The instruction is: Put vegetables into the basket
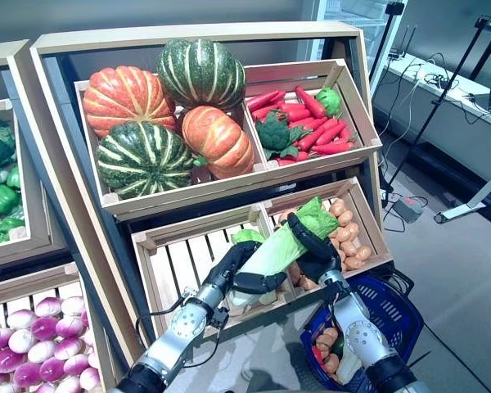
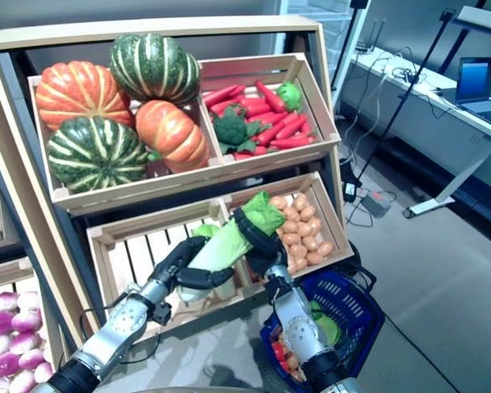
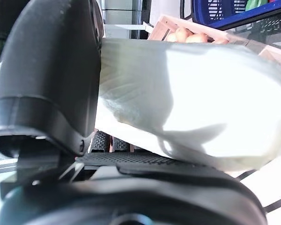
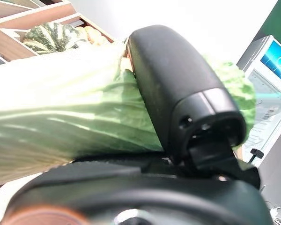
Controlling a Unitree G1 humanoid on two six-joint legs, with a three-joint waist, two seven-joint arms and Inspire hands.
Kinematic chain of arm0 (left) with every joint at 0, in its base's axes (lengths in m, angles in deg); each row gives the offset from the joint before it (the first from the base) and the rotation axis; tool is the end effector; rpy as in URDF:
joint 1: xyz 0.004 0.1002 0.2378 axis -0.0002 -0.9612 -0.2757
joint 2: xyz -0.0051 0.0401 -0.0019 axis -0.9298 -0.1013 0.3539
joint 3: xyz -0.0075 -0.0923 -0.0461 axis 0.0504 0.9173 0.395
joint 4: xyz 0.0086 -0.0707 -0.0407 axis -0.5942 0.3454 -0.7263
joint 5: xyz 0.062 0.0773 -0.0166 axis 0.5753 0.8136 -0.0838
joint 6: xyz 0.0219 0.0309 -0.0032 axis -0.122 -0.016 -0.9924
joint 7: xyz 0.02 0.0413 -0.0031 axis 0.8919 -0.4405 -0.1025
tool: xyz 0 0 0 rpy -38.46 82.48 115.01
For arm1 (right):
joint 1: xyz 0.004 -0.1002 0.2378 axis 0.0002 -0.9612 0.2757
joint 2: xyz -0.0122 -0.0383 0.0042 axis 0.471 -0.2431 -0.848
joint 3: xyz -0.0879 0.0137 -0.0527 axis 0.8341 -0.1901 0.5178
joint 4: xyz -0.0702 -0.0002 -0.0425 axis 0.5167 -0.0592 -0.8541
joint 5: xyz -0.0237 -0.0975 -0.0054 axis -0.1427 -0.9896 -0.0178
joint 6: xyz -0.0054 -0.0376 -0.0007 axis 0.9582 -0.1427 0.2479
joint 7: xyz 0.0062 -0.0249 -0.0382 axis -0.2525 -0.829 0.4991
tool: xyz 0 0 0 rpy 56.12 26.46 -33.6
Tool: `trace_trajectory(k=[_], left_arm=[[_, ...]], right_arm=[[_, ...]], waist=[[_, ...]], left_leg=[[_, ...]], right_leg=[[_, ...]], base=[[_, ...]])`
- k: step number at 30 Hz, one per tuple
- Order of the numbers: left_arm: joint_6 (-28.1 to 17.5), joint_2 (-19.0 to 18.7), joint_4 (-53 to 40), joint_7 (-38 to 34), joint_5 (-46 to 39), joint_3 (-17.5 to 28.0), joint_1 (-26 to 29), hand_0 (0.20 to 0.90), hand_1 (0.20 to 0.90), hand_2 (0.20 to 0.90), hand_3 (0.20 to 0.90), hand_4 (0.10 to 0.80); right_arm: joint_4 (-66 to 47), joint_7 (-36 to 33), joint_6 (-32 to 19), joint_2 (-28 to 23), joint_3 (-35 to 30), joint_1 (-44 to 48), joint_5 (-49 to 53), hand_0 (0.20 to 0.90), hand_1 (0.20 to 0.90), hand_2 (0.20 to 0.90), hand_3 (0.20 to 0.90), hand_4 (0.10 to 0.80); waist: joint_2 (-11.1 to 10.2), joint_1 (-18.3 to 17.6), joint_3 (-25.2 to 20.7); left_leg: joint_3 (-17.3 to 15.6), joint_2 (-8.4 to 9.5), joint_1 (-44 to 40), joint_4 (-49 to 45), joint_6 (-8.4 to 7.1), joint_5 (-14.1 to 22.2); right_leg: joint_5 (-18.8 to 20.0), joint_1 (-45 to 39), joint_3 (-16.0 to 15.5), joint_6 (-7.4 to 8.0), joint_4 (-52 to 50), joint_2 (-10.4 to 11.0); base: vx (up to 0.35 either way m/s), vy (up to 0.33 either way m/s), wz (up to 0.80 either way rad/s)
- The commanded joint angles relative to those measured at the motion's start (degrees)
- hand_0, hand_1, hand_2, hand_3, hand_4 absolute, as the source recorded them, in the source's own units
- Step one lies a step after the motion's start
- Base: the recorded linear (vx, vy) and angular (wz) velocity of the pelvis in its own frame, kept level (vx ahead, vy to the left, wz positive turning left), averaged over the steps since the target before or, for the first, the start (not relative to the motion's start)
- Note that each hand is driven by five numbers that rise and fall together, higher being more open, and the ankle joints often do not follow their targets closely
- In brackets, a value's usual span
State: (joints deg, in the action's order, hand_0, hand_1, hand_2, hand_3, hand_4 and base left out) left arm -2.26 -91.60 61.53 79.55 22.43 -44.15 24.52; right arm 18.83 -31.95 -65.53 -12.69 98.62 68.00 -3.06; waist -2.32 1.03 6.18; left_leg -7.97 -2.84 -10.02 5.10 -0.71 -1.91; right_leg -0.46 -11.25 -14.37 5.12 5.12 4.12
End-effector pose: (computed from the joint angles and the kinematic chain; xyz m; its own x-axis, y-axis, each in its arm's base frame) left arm 0.1878 0.1603 0.0019 0.9159 -0.3608 -0.1757 0.3888 0.9064 0.1651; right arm 0.2114 -0.1255 0.0097 0.9563 0.2923 0.0011 -0.1570 0.5102 0.8456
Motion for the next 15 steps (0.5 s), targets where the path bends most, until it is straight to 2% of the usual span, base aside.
trace_trajectory(k=[1, 2, 3, 4, 15], left_arm=[[-7.9, 3.9, -9.0, 6.2, -1.0, -6.1, 8.6, 0.3, 0.3, 0.3, 0.3, 0.4], [-7.7, 4.0, -8.9, 5.9, -0.9, -6.2, 8.4, 0.472, 0.472, 0.472, 0.472, 0.515], [-7.5, 4.0, -8.9, 5.6, -1.0, -6.3, 8.3, 0.766, 0.766, 0.766, 0.766, 0.711], [-7.5, 4.0, -8.8, 5.1, -1.1, -6.3, 8.2, 0.9, 0.9, 0.9, 0.9, 0.8], [-6.7, 4.1, -7.9, 4.6, -1.1, -5.1, 6.8, 0.9, 0.9, 0.9, 0.9, 0.8]], right_arm=[[-0.1, 2.1, -5.3, 3.8, -3.7, 11.1, 3.0, 0.3, 0.3, 0.3, 0.3, 0.4], [0.0, 2.0, -5.3, 3.9, -3.8, 11.0, 3.1, 0.3, 0.3, 0.3, 0.3, 0.4], [0.0, 2.0, -5.3, 3.9, -3.8, 10.9, 3.3, 0.3, 0.3, 0.3, 0.3, 0.4], [0.0, 1.9, -5.4, 4.0, -3.7, 10.8, 3.4, 0.3, 0.3, 0.3, 0.3, 0.4], [-0.2, 2.8, -7.7, 3.7, -5.2, 9.8, 4.2, 0.3, 0.3, 0.3, 0.3, 0.4]], waist=[[1.6, 0.5, -1.8], [1.6, 0.5, -1.8], [1.6, 0.4, -1.8], [1.6, 0.4, -1.7], [1.6, 0.0, -1.7]], left_leg=[[-0.7, 0.54, -1.8, -0.1, 1.69, 8.0], [-0.7, 0.52, -1.8, -0.1, 1.69, 8.0], [-0.7, 0.5, -1.8, -0.1, 1.69, 8.0], [-0.7, 0.49, -1.8, -0.1, 1.68, 8.0], [-1.3, 0.18, -2.0, -0.1, 1.69, 8.0]], right_leg=[[-2.3, -0.6, -1.0, -1.68, -0.1, 0.0], [-2.3, -0.6, -1.0, -1.69, -0.1, 0.0], [-2.3, -0.6, -0.9, -1.7, -0.1, 0.0], [-2.3, -0.5, -0.8, -1.71, -0.1, 0.0], [-2.3, -0.4, -0.3, -1.77, -0.1, -0.2]], base=[[0.0, 0.0, 0.0], [0.0, 0.0, 0.0], [0.0, 0.0, 0.0], [0.0, 0.0, 0.0], [0.001, 0.0, -0.01]])
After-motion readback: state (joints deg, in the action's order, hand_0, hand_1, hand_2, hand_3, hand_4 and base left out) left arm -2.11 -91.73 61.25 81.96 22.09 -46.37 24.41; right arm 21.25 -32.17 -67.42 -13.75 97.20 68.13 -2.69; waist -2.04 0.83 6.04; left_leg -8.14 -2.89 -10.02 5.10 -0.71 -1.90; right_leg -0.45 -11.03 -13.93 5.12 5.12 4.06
